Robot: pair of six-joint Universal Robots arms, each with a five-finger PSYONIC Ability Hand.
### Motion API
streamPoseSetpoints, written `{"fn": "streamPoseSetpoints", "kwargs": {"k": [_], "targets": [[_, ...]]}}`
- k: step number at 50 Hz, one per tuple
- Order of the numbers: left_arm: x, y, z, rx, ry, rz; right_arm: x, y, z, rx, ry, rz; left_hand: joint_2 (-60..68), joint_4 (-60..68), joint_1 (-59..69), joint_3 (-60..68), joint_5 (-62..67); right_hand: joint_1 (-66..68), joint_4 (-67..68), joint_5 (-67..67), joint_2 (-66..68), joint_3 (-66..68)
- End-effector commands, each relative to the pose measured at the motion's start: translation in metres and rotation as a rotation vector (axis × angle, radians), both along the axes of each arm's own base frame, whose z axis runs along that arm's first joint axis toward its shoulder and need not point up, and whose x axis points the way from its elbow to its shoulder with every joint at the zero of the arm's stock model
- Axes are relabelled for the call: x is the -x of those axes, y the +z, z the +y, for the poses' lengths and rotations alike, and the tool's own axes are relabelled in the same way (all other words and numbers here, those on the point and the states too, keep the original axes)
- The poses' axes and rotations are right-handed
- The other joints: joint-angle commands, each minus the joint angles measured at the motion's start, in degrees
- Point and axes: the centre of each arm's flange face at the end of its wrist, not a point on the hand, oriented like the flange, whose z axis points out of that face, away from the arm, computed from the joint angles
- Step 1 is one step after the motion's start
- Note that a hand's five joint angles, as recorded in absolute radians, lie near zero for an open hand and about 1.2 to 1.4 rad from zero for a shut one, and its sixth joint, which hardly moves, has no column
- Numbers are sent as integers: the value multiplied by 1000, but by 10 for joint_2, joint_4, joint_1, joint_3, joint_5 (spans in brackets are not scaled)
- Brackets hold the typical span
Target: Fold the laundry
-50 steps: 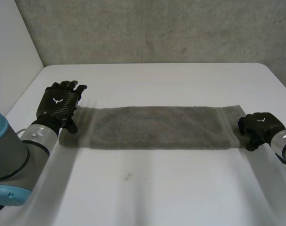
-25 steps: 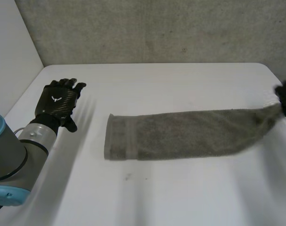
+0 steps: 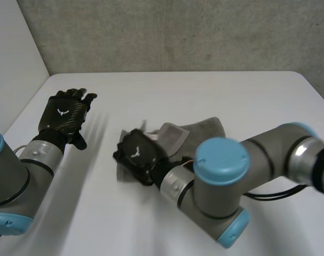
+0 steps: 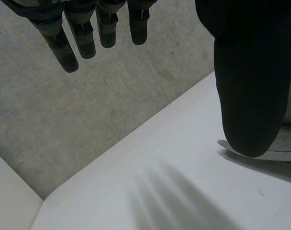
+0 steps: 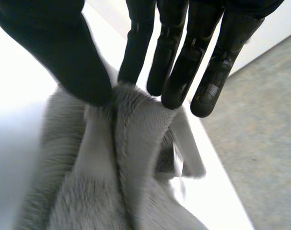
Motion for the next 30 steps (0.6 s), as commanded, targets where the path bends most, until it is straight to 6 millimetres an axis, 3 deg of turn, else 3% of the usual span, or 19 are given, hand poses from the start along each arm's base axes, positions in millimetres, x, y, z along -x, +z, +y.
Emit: {"fn": "streamPoseSetpoints", "kwargs": {"k": [1,2,5,7,8,10,11,12,13,15,16,18,24,30], "targets": [[1,-1,1,-4,-3,-1,1,4,-2,-6,-52,-2,5,3,-2,2,-19,-393,-508,-498,-494,-507],[1,-1,1,-4,-3,-1,6,18,-6,-5,-96,-27,5,3,-2,2,-19,-393,-508,-498,-494,-507],[1,-3,2,-8,-4,-4,17,30,-20,-27,-170,-55,5,3,-2,2,-19,-393,-508,-498,-494,-507],[0,-4,2,-10,-4,-4,53,44,-54,-146,-345,-111,5,3,-2,2,-19,-393,-508,-498,-494,-507],[0,-4,2,-10,-4,-4,53,44,-54,-146,-346,-112,5,3,-2,2,-19,-393,-508,-498,-494,-507],[1,-4,3,-10,-6,-4,86,52,-73,-296,-464,-177,5,3,-2,2,-19,-393,-508,-498,-494,-507],[1,-4,3,-11,-6,-5,86,52,-73,-297,-465,-178,5,3,-2,2,-19,-393,-508,-498,-494,-507],[1,-4,3,-11,-7,-5,100,49,-79,-370,-505,-190,5,3,-2,2,-19,-393,-508,-498,-494,-507],[1,-4,3,-11,-8,-5,100,49,-79,-371,-505,-190,5,3,-2,2,-19,-393,-508,-498,-494,-507],[2,-5,4,-13,-11,-7,130,33,-87,-494,-578,-163,5,3,-2,2,-19,-393,-508,-498,-494,-507],[2,-5,4,-13,-11,-7,130,33,-87,-494,-579,-163,5,3,-2,2,-19,-393,-508,-498,-494,-507],[3,-6,4,-18,-12,-8,153,16,-90,-560,-613,-124,5,3,-2,2,-19,-393,-508,-498,-494,-507],[7,-6,8,-20,-32,-4,176,-5,-89,-614,-646,-76,5,3,-2,2,-19,-393,-508,-498,-494,-507],[50,3,32,-37,-203,91,187,-11,-94,-558,-665,-45,7,5,1,5,-17,-393,-508,-498,-494,-507]]}}
